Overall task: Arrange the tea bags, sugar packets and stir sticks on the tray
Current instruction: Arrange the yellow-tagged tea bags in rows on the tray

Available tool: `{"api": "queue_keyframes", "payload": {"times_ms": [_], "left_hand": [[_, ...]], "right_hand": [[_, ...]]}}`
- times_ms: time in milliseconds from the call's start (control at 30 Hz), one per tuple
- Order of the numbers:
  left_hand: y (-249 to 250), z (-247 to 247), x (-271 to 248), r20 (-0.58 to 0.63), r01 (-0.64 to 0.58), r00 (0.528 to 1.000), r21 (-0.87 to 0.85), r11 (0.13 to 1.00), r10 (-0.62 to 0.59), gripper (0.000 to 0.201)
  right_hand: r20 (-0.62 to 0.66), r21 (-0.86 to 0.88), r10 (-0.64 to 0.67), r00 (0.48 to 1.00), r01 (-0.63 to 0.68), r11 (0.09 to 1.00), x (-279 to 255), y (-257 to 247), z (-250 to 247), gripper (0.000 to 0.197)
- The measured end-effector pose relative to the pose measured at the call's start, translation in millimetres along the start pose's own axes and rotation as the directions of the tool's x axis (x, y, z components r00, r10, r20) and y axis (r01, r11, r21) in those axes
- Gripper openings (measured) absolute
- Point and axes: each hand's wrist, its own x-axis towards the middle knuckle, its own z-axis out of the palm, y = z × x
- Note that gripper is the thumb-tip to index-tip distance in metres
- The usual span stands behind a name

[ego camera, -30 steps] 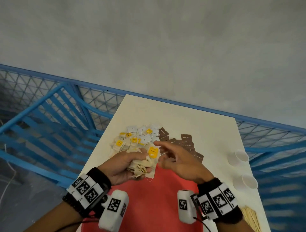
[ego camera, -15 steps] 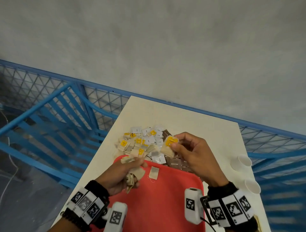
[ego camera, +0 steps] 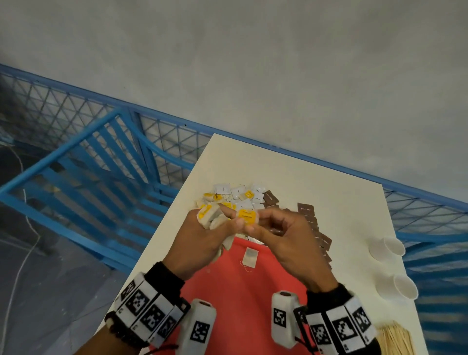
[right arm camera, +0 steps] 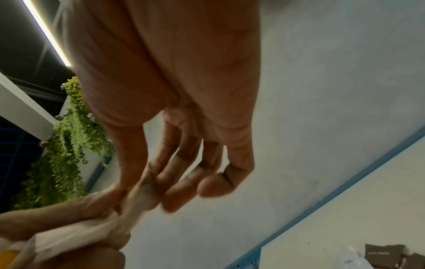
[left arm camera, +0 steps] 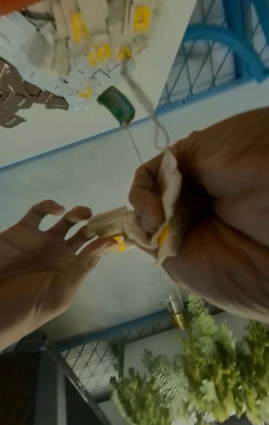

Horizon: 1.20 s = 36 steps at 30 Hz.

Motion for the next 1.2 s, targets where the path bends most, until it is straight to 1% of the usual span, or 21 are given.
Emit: {"api": "queue_keyframes", "payload": {"times_ms": [67, 167, 233, 300, 367, 400, 433, 500, 600, 667, 733, 800, 900, 1000, 1100, 1133, 1200], "left_hand": [[-4.9, -9.1, 1.7, -0.012, 0.017, 1.0, -0.019, 1.0, -0.018, 0.016], [-12.4, -18.5, 1.2, -0.015, 0.049, 0.999, -0.027, 0.998, -0.05, 0.012], [-19.1, -23.8, 0.5, -0.015, 0.055, 0.998, -0.021, 0.998, -0.055, 0.008], [-27.9, -29.0, -2.2, -0.011, 0.048, 0.999, 0.018, 0.999, -0.047, 0.013], [-40.5, -35.4, -6.6, -0.026, 0.095, 0.995, 0.073, 0.993, -0.094, 0.015], [-47.5, -40.0, -9.9, -0.055, 0.13, 0.991, 0.1, 0.986, -0.125, 0.014], [-54.8, -45.4, -14.5, -0.093, 0.178, 0.982, 0.114, 0.977, -0.167, 0.012], [-65.6, -57.4, -24.4, -0.126, 0.274, 0.958, 0.124, 0.954, -0.259, 0.013], [-75.2, -74.7, -41.5, -0.085, 0.332, 0.943, 0.181, 0.926, -0.321, 0.014], [-78.2, -82.5, -50.5, -0.032, 0.327, 0.944, 0.234, 0.916, -0.329, 0.018], [-79.9, -87.7, -56.3, -0.031, 0.352, 0.935, 0.232, 0.907, -0.355, 0.021], [-80.7, -92.5, -58.5, -0.065, 0.389, 0.921, 0.208, 0.898, -0.384, 0.018], [-79.8, -98.5, -59.0, -0.088, 0.393, 0.919, 0.198, 0.898, -0.384, 0.019], [-77.1, -101.3, -56.9, -0.088, 0.382, 0.924, 0.166, 0.909, -0.372, 0.019], [-75.6, -103.2, -53.4, -0.105, 0.361, 0.932, 0.176, 0.916, -0.347, 0.02], [-75.8, -103.5, -52.0, -0.1, 0.353, 0.935, 0.172, 0.92, -0.34, 0.02], [-75.7, -103.4, -49.7, -0.086, 0.349, 0.937, 0.17, 0.922, -0.339, 0.018]], "right_hand": [[0.041, -0.019, 0.03, 0.999, -0.029, 0.999, 0.2, 4.1, 7.1, 0.016], [-0.009, 0.019, 0.044, 0.999, -0.044, 0.999, 4.6, 11.3, 18.3, 0.014], [-0.013, 0.045, 0.043, 0.999, -0.043, 0.998, 8.7, 19.3, 26.4, 0.012], [0.014, 0.098, 0.115, 0.993, -0.116, 0.988, 10.4, 29.3, 37.5, 0.01], [0.043, 0.154, 0.218, 0.975, -0.222, 0.963, 11.0, 44.6, 50.3, 0.005], [0.045, 0.148, 0.271, 0.962, -0.275, 0.95, 12.7, 55.5, 56.8, 0.002], [0.03, 0.121, 0.326, 0.945, -0.328, 0.937, 15.4, 70.7, 63.5, 0.005], [-0.023, 0.042, 0.445, 0.895, -0.444, 0.895, 24.9, 104.6, 75.8, 0.007], [-0.063, -0.014, 0.581, 0.812, -0.583, 0.813, 45.2, 151.5, 95.8, 0.003], [-0.057, -0.043, 0.624, 0.779, -0.626, 0.778, 60.8, 170.4, 110.7, 0.006], [-0.065, -0.047, 0.645, 0.761, -0.648, 0.76, 75.2, 179.6, 123.4, 0.007], [-0.083, -0.048, 0.654, 0.752, -0.659, 0.751, 86.5, 184.7, 132.4, 0.006], [-0.113, -0.114, 0.636, 0.763, -0.646, 0.755, 97.0, 190.9, 142.8, 0.008], [-0.17, -0.223, 0.587, 0.792, -0.611, 0.76, 102.6, 191.7, 149.0, 0.016], [-0.194, -0.326, 0.591, 0.783, -0.619, 0.714, 105.2, 188.8, 150.9, 0.027], [-0.195, -0.355, 0.6, 0.776, -0.626, 0.695, 104.6, 185.1, 150.7, 0.032], [-0.204, -0.386, 0.594, 0.778, -0.621, 0.682, 101.8, 180.3, 149.5, 0.037]]}}
